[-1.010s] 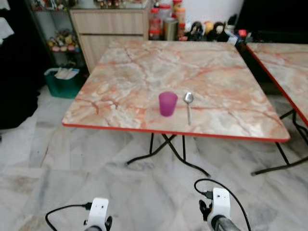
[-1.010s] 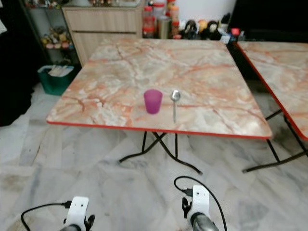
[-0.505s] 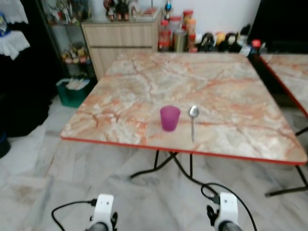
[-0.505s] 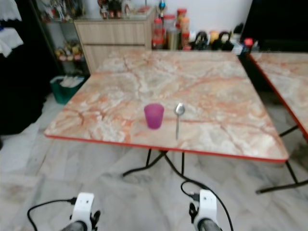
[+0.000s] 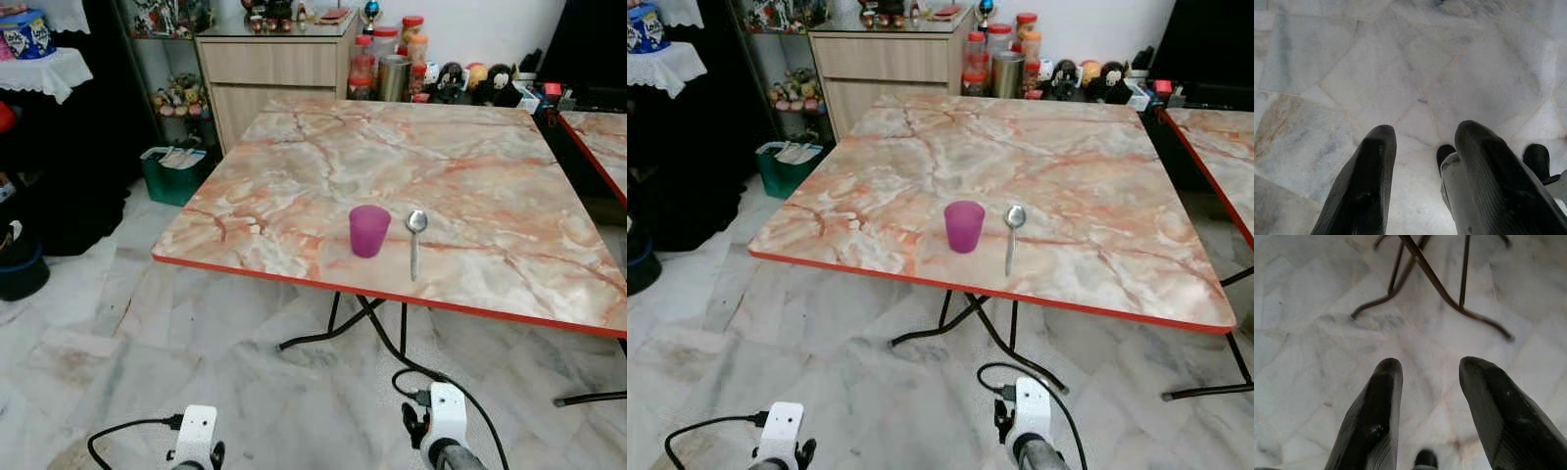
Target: Setting the table
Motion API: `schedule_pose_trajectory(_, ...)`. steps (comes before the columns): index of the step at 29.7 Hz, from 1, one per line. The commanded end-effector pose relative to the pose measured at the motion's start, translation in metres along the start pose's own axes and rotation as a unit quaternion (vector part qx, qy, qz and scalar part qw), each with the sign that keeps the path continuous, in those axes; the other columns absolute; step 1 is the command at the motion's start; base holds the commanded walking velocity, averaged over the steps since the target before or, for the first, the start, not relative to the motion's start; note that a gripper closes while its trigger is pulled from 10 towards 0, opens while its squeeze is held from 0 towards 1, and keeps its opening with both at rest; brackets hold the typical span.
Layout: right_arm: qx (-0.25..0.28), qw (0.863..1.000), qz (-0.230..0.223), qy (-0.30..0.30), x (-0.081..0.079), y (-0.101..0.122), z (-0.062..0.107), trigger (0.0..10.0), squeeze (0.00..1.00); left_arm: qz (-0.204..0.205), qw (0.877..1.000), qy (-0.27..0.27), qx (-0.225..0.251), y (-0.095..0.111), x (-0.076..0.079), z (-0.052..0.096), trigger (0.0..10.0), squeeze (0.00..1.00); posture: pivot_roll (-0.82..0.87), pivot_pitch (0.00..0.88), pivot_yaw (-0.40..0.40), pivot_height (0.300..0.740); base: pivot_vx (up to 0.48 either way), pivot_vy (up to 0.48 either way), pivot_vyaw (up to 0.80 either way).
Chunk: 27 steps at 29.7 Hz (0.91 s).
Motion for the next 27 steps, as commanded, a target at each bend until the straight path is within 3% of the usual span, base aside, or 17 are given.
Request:
schedule_pose_trajectory(1, 0.023, 1.000, 0.014, 0.001, 0.002, 0.009, -0.002, 10.0, 0.00, 0.001, 1.000, 0.000, 0.000, 0.000, 0.000, 0.000, 10.0, 0.00, -0.02, 0.000, 0.005, 0.701, 0.000, 0.000, 0.00)
schedule_pose_trajectory(10, 0.102, 0.993, 0.038, -0.036, 0.020, 0.012, 0.016, 10.0, 0.00, 0.003, 1.000, 0.003, -0.001, -0.003, -0.002, 0.001, 10.0, 0.00, -0.03, 0.009, 0.004, 0.701, 0.000, 0.000, 0.00)
schedule_pose_trajectory(14, 0.173, 0.982, 0.056, -0.048, 0.026, 0.030, 0.027, 10.0, 0.00, 0.000, 1.000, 0.001, -0.004, -0.006, -0.001, 0.002, 10.0, 0.00, -0.04, 0.017, 0.007, 0.701, 0.000, 0.000, 0.00)
schedule_pose_trajectory(20, 0.213, 0.974, 0.067, -0.050, 0.027, 0.043, 0.037, 10.0, 0.00, -0.001, 1.000, 0.001, -0.007, -0.008, 0.000, 0.002, 10.0, 0.00, -0.04, 0.018, 0.006, 0.701, 0.000, 0.000, 0.00)
schedule_pose_trajectory(23, 0.241, 0.965, 0.092, -0.046, 0.027, 0.056, 0.044, 10.0, 0.00, 0.000, 1.000, 0.002, -0.006, -0.008, -0.001, 0.002, 10.0, 0.00, -0.04, 0.016, 0.006, 0.701, 0.000, 0.000, 0.00)
schedule_pose_trajectory(27, 0.292, 0.951, 0.066, -0.078, 0.036, 0.102, 0.043, 10.0, 0.00, 0.005, 1.000, 0.001, 0.000, -0.006, -0.001, 0.002, 10.0, 0.00, -0.05, 0.013, 0.006, 0.701, 0.000, 0.000, 0.00)
Point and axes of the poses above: a point about 5 cm out from each wrist's last joint towards the gripper, its own z axis pointing back from the gripper into the wrist, its own y axis along the axis of the wrist's last joint, x = y × z, the point moved 3 cm from there along -z, pointing out of the wrist towards the gripper, and after that the axes turned 13 degrees about z, right-handed, at the moved point
